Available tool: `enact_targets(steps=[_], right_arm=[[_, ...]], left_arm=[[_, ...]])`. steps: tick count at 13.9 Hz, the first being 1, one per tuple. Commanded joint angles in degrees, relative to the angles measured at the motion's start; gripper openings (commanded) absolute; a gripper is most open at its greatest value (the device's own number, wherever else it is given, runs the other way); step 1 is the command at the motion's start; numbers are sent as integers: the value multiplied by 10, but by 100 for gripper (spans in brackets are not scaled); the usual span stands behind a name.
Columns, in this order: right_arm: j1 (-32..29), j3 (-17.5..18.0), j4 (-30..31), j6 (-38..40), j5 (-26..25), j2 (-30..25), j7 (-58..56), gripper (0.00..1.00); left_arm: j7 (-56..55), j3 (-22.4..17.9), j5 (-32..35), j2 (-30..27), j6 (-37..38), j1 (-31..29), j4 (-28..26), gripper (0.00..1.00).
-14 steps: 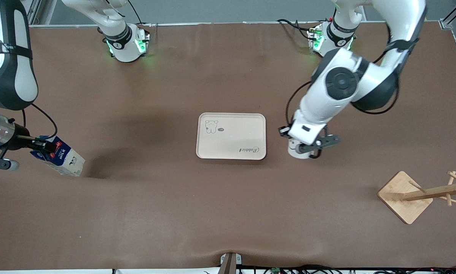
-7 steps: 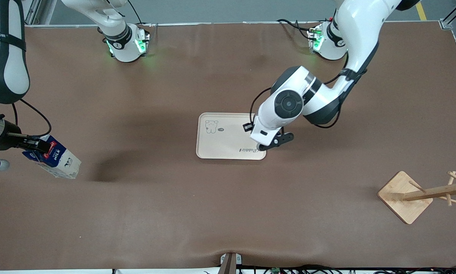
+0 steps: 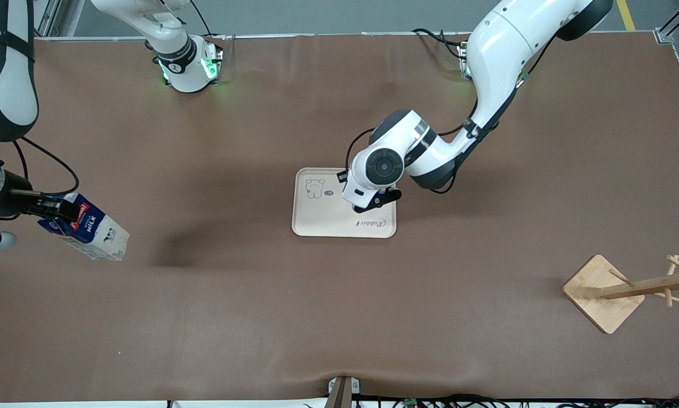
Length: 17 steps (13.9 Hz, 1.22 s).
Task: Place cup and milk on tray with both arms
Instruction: 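Carry the mug over the tray with the left gripper, then set the mug on the tray while the right gripper carries the milk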
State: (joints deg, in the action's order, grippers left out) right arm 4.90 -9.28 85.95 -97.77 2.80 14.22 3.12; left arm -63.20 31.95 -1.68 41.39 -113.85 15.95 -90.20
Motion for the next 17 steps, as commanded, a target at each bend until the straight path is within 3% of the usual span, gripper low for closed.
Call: enact_targets(steps=[1,5,6,7,10,12,17], right_arm=[[8,0,-13,18,22,-2,7,7],[46,0,-12,41,28,-2,77,3],[61,0,-12,41,28,-2,88,3],[73,0,-12,41,28,-2,94,3],[126,0,-10,45,28,-2,105,3],[168,0,-7,57,28,0,178,3],[251,0,-8,55,52,21,231,3]], left_arm=[[5,-2,-1,14,12,-1,20,0],[9,-16,0,24,7,0,21,0],[9,-16,0,24,7,0,20,11],[7,-18,1,24,7,0,20,99],[8,-25,4,23,5,0,26,100],[1,-25,4,18,5,-1,41,100],[2,-37,25,-36,39,-26,77,100]])
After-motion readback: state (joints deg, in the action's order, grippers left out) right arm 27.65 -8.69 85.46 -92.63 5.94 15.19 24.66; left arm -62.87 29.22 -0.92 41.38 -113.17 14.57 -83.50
